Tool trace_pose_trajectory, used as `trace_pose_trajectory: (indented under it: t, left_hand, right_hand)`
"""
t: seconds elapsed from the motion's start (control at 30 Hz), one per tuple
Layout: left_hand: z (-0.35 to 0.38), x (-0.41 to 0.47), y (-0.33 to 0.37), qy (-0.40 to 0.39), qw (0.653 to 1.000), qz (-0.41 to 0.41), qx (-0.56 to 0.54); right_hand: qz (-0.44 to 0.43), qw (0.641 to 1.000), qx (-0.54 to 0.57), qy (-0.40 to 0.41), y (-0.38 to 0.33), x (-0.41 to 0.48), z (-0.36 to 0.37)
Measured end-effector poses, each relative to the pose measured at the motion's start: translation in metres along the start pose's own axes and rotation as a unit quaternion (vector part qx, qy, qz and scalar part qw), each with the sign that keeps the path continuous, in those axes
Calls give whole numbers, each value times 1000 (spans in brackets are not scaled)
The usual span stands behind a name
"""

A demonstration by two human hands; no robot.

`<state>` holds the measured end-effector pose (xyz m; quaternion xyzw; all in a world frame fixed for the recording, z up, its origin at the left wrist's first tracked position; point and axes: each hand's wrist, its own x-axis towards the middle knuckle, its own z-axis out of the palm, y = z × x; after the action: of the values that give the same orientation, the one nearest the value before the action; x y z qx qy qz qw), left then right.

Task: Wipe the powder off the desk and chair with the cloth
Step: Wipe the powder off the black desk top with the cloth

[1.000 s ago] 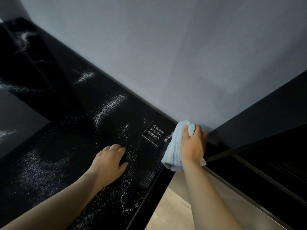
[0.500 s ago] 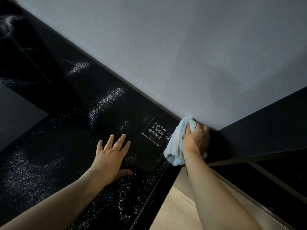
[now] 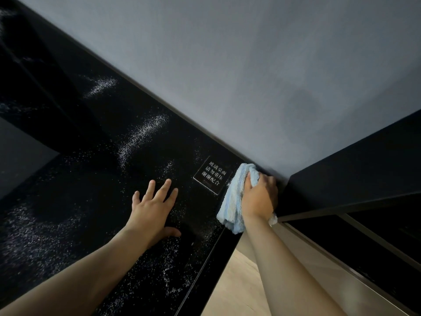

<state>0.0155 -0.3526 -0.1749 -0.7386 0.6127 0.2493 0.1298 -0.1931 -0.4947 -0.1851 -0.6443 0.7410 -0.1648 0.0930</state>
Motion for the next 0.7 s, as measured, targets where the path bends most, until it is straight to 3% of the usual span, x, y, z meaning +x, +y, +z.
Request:
trace_pose_trajectory:
  t: [0.53, 0.7]
  left_hand:
    - [-3, -6, 0, 20, 1000, 12, -10]
    - [-4, -28, 1, 44, 995, 17, -87]
  right_hand:
    - [10, 1000, 5, -5, 2, -64, -2]
    - [5, 1000, -7, -24, 5, -83, -5]
